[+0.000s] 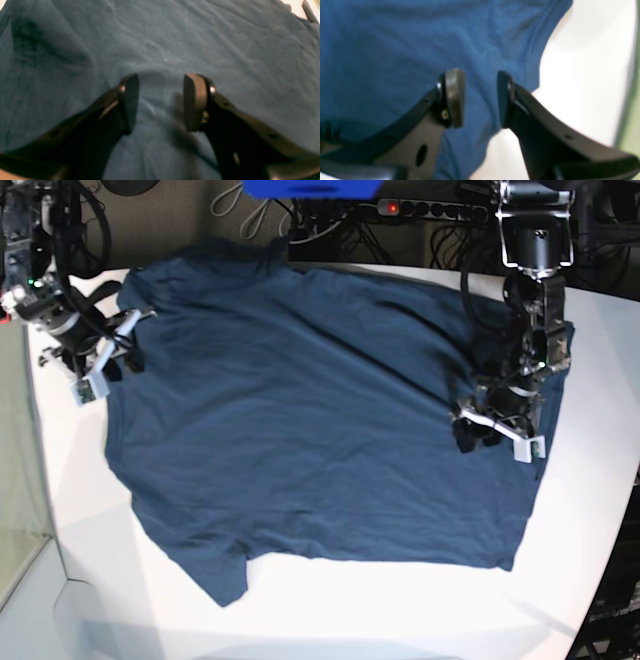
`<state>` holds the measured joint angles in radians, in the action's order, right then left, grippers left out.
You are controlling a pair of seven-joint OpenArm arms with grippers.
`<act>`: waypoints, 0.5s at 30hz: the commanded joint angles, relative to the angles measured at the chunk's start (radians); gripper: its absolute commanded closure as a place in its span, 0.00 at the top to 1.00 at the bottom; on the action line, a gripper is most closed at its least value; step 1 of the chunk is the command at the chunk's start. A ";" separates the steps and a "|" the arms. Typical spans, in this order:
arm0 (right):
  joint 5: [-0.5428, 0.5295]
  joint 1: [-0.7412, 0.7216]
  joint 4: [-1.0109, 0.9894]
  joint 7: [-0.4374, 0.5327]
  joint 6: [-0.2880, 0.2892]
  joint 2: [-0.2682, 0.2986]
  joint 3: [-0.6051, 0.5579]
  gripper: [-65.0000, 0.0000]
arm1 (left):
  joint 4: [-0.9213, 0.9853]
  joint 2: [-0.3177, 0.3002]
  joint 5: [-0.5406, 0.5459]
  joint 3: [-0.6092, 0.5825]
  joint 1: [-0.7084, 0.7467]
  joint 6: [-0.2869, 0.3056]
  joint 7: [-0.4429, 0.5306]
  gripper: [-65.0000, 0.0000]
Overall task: Layout the t-shirt on the table in an organized manner, then fold the t-shirt properly
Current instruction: 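Drag both grasped shirt edges outward, away from each other, to spread the shirt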
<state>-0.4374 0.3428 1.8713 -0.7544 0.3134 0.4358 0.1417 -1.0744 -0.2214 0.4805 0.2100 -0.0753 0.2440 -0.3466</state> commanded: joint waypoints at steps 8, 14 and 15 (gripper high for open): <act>-0.008 -0.179 -0.240 0.025 -0.001 -0.051 -0.107 0.30 | 0.015 -0.006 -0.039 0.001 0.041 -0.053 -0.115 0.45; -0.008 -0.327 -0.428 0.026 -0.001 -0.039 -0.113 0.30 | 0.009 -0.003 -0.039 0.001 0.042 -0.053 -0.115 0.45; -0.008 -0.353 -0.460 0.036 -0.001 -0.030 -0.118 0.30 | -0.002 -0.005 -0.039 0.001 0.044 -0.053 -0.115 0.45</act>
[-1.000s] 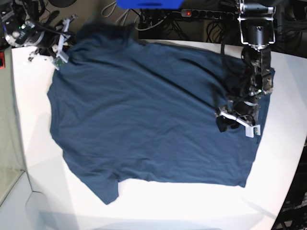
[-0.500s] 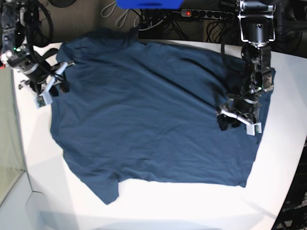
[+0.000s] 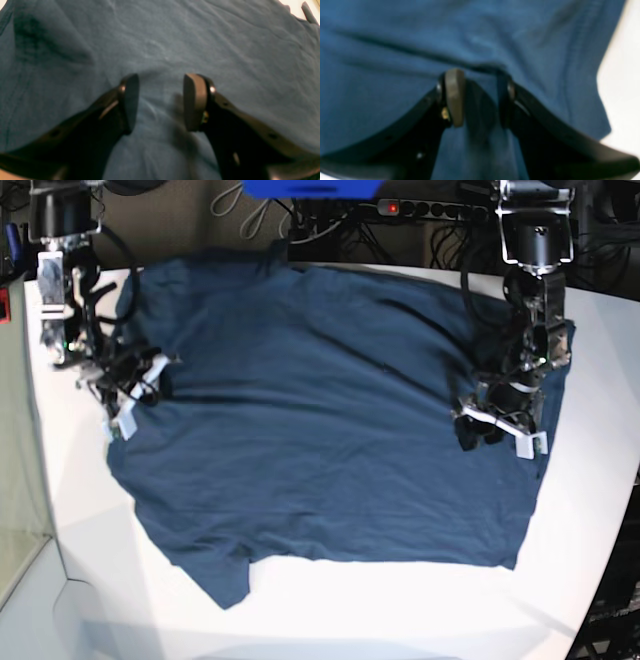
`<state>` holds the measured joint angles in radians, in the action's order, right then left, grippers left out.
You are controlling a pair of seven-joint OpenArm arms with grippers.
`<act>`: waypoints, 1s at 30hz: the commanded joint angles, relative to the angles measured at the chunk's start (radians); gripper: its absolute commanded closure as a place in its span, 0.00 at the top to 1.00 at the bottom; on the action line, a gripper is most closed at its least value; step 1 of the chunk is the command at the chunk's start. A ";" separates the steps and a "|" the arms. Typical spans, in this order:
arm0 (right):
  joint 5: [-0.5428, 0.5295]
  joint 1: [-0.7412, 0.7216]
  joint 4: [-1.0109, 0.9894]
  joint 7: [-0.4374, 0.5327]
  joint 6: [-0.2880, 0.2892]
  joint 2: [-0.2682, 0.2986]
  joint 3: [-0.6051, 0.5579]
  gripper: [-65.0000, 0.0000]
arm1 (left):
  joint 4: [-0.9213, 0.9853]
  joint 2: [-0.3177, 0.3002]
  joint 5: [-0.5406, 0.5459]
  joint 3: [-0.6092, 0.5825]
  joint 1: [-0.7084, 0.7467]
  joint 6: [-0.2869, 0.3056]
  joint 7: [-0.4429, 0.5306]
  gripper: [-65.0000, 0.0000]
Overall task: Layout the t-shirt on the table in an organized manner, then fold the t-shirt properly
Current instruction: 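Drag both grasped shirt edges outward, away from each other, to spread the shirt, then release the shirt with both grippers and lift them clear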
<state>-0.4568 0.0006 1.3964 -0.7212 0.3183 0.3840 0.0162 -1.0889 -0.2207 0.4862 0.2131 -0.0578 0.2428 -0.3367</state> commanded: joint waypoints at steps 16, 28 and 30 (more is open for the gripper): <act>0.011 -0.251 -0.392 0.282 -0.006 0.040 0.005 0.30 | -0.388 -0.065 -0.045 0.019 0.269 -0.053 -0.293 0.45; 0.011 -0.271 -0.395 0.282 -0.006 0.039 0.005 0.30 | -0.457 -0.075 -0.045 0.288 0.405 -0.050 -0.417 0.46; 0.011 -0.271 -0.395 0.282 -0.006 0.039 0.005 0.30 | -0.480 -0.084 -0.044 0.322 0.421 -0.050 -0.417 0.46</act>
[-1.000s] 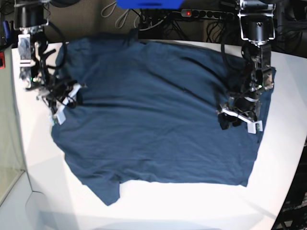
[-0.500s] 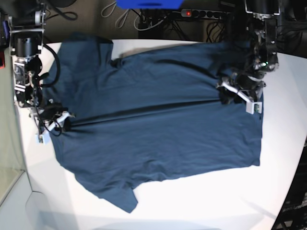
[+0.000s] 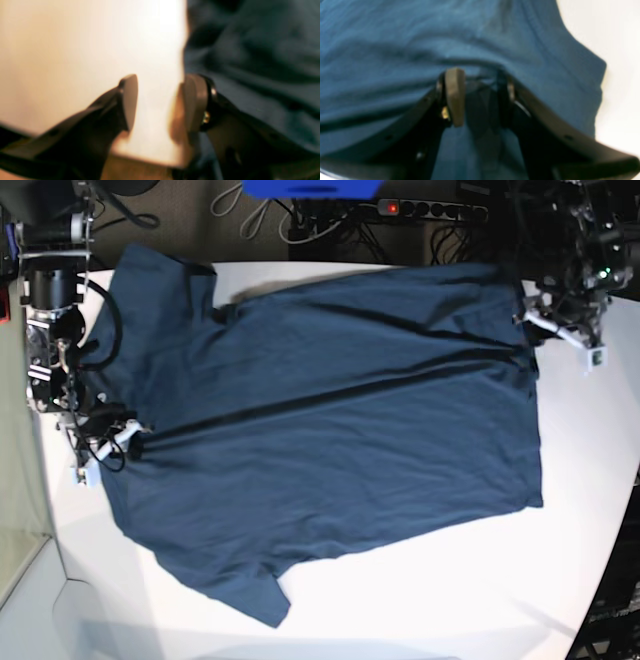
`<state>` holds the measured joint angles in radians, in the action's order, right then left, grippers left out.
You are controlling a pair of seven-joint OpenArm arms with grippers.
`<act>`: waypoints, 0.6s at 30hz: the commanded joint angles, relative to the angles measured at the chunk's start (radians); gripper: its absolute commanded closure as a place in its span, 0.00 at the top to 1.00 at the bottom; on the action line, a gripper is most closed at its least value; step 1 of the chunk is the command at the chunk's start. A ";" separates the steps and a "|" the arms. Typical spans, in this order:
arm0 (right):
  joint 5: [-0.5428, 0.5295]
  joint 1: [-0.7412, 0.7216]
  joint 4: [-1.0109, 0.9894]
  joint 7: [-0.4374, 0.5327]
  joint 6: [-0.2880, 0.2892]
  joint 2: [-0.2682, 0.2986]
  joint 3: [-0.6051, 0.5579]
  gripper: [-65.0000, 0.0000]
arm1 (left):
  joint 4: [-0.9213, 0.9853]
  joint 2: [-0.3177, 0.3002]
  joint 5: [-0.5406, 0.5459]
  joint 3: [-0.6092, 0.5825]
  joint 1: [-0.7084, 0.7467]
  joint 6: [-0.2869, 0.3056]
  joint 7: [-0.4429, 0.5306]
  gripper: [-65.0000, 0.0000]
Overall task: Layout the t-shirt on the table in an organized manner, then fold the t-shirt properly
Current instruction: 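Release the shirt with both grippers and lift them clear, then grasp the shirt corners at the collar-side edge with both grippers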
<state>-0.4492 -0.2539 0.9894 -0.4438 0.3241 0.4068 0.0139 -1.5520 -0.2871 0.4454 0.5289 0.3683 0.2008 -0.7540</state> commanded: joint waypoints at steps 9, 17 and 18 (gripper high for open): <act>0.003 -0.015 0.015 0.004 -0.012 0.016 0.007 0.30 | -0.140 -0.044 0.000 0.122 0.013 -0.008 0.000 0.46; 0.002 0.009 0.101 0.001 -0.012 0.016 0.010 0.30 | -0.199 -0.041 0.223 0.142 -0.174 -0.010 0.000 0.46; 0.002 0.032 0.141 0.001 -0.012 0.016 0.014 0.30 | -0.164 -0.028 0.220 0.109 -0.225 -0.010 0.000 0.46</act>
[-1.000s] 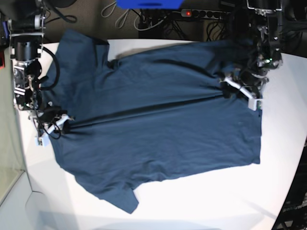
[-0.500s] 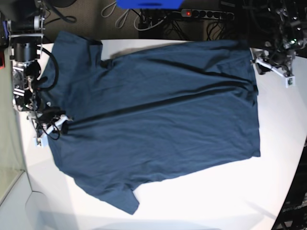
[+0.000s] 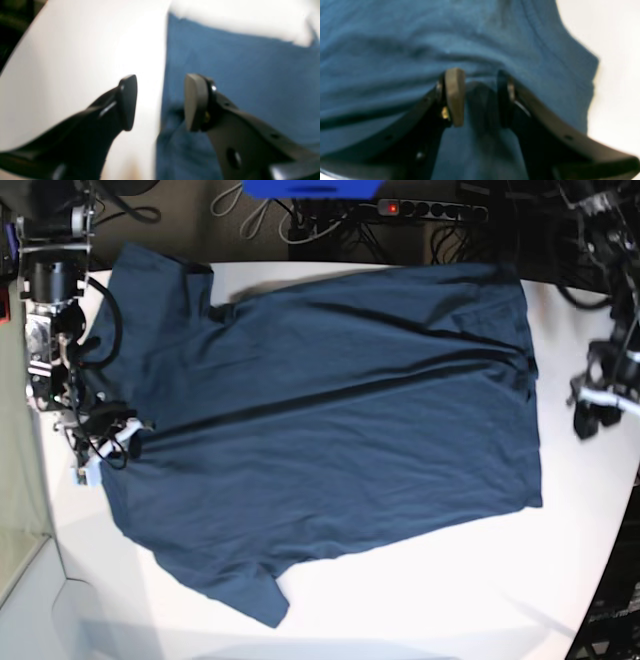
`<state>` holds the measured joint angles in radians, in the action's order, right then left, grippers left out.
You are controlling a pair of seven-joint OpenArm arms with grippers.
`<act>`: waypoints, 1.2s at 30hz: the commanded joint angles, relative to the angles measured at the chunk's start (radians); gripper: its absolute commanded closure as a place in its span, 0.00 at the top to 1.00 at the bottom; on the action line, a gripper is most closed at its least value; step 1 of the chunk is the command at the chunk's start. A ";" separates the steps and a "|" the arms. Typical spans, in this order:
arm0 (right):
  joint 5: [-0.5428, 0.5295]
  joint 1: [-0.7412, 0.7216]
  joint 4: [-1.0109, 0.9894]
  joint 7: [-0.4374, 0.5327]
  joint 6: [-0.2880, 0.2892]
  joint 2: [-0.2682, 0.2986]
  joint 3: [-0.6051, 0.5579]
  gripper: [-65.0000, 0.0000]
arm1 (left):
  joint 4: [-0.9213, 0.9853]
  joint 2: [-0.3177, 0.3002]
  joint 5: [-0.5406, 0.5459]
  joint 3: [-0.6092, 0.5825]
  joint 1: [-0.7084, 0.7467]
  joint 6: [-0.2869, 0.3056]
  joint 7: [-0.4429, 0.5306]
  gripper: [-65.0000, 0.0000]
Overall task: Layout the t-shirt on the table in an organized manner, then fold the t-shirt properly
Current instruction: 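Grasp the shirt corners at the collar-side edge with both grippers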
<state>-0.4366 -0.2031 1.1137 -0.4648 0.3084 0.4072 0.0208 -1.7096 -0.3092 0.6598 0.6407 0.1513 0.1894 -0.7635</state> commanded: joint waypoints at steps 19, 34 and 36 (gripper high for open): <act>-0.009 0.308 0.561 0.016 0.004 0.034 0.098 0.30 | 0.911 0.077 -0.387 -0.258 -0.542 0.002 0.321 0.46; -0.011 0.512 0.564 0.018 0.004 0.032 0.130 0.30 | 1.385 0.060 -0.406 -0.680 -0.942 -0.005 0.780 0.46; -0.011 0.512 0.564 0.018 0.004 0.032 0.130 0.30 | 1.382 0.063 -0.403 -0.671 -0.962 -0.005 0.777 0.46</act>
<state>-0.4412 0.3134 1.6615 -0.4702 0.3134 0.4236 0.1421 -0.3145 -0.2340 0.2543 -0.0326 -0.7853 0.1844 -0.0063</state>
